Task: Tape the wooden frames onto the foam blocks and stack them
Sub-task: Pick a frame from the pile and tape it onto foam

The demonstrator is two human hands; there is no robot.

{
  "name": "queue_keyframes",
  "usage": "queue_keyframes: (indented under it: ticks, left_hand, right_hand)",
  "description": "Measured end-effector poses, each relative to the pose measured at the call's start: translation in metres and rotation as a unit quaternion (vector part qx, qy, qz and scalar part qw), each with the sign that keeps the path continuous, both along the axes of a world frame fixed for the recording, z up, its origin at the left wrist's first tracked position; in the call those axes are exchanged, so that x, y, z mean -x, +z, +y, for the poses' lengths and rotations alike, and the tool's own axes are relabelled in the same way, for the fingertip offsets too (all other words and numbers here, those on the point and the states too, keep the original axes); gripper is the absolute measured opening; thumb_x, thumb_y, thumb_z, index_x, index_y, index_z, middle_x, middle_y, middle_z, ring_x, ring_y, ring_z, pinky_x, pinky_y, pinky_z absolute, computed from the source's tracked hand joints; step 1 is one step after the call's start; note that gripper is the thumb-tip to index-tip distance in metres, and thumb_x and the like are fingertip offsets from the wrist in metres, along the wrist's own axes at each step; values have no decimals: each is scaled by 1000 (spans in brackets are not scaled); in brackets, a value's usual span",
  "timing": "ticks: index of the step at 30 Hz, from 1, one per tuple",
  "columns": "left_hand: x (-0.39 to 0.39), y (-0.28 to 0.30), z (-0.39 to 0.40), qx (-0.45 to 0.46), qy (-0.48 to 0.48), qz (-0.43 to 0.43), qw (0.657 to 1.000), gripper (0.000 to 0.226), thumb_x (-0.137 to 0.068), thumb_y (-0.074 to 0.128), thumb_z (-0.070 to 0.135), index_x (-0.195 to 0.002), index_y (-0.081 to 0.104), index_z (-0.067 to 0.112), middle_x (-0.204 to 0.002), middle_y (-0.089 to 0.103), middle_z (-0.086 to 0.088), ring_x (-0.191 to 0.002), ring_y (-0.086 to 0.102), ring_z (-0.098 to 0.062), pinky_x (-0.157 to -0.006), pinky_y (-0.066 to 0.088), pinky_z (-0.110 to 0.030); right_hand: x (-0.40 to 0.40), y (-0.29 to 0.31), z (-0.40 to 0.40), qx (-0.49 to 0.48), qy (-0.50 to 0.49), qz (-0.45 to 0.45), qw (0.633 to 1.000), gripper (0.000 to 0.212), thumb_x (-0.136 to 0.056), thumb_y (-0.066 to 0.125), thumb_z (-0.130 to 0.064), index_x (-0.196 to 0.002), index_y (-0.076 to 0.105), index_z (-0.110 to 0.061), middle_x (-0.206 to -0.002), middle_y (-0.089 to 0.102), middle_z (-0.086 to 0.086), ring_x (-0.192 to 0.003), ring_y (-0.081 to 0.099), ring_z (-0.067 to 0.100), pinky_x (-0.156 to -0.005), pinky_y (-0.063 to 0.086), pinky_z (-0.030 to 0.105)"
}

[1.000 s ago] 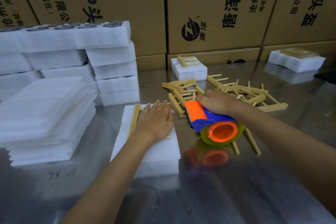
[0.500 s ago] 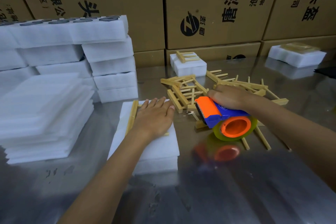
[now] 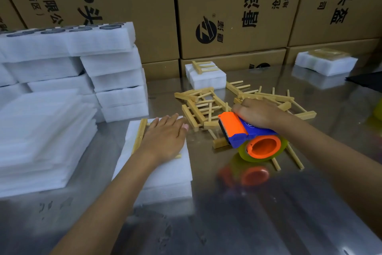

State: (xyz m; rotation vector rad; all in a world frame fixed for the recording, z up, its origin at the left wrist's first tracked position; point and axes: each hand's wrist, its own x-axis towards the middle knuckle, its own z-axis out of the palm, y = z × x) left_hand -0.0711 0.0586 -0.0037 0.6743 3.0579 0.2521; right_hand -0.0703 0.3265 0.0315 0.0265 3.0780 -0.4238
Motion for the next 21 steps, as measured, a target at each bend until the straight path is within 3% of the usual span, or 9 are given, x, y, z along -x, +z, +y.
queue_keyframes:
  ticks: [2,5,7,9,10,13,17,21]
  left_hand:
    - [-2,4,4,36,20,9,999,51,-108,16,41,-157,21,26,-167,9,0,-154,3,-21,-123,0,-46]
    - [-7,15,22,118,45,125,984,56,-104,37,36,-156,23,22,-165,15,-8,-154,3,-30,-119,-5,-59]
    - [-6,17,41,45,5,144,989,48,-99,48,29,-145,41,20,-152,42,-8,-146,29,-29,-119,11,-56]
    - [-8,19,55,-82,-29,58,995,30,-104,39,35,-121,59,21,-120,66,-7,-116,57,-28,-97,38,-42]
    - [-10,17,59,-114,-32,4,993,37,-106,32,42,-109,63,21,-106,70,-6,-103,62,-27,-86,42,-38]
    - [-11,7,56,-132,-24,-50,990,58,-104,23,57,-85,65,22,-86,69,-2,-92,60,-26,-81,43,-36]
    - [-6,4,45,-260,-17,-101,960,35,-102,39,49,-77,59,36,-78,60,16,-99,57,-22,-79,40,-35]
    - [-7,7,42,-309,-42,-114,943,14,-96,58,34,-88,66,26,-88,66,5,-95,59,-21,-87,47,-40]
  right_hand:
    - [-1,-3,-1,-2,1,13,1000,42,-100,28,-57,-102,57,-26,-89,55,-5,-80,49,11,-65,31,32]
    - [-2,-4,-4,-4,-4,35,999,42,-100,29,-56,-89,56,-26,-84,57,-2,-76,50,13,-58,26,29]
    - [-6,-3,-2,13,-5,40,999,40,-100,29,-55,-86,54,-27,-84,58,-2,-76,51,13,-58,26,29]
    - [-10,-2,1,30,1,40,999,37,-102,30,-53,-85,52,-28,-83,57,-4,-76,51,13,-59,27,28]
    - [-12,-2,2,31,4,37,999,36,-102,29,-52,-84,51,-29,-83,57,-4,-76,52,13,-59,27,28]
    - [-11,0,-1,9,6,13,1000,39,-101,28,-54,-91,56,-28,-86,60,-1,-79,54,15,-62,30,30]
    - [-9,3,0,-22,19,-17,999,41,-102,25,-54,-107,56,-29,-96,60,-2,-84,53,14,-67,32,32]
    - [-10,2,-3,-6,-4,-6,1000,40,-101,26,-56,-104,55,-29,-91,58,-3,-82,52,13,-69,34,33]
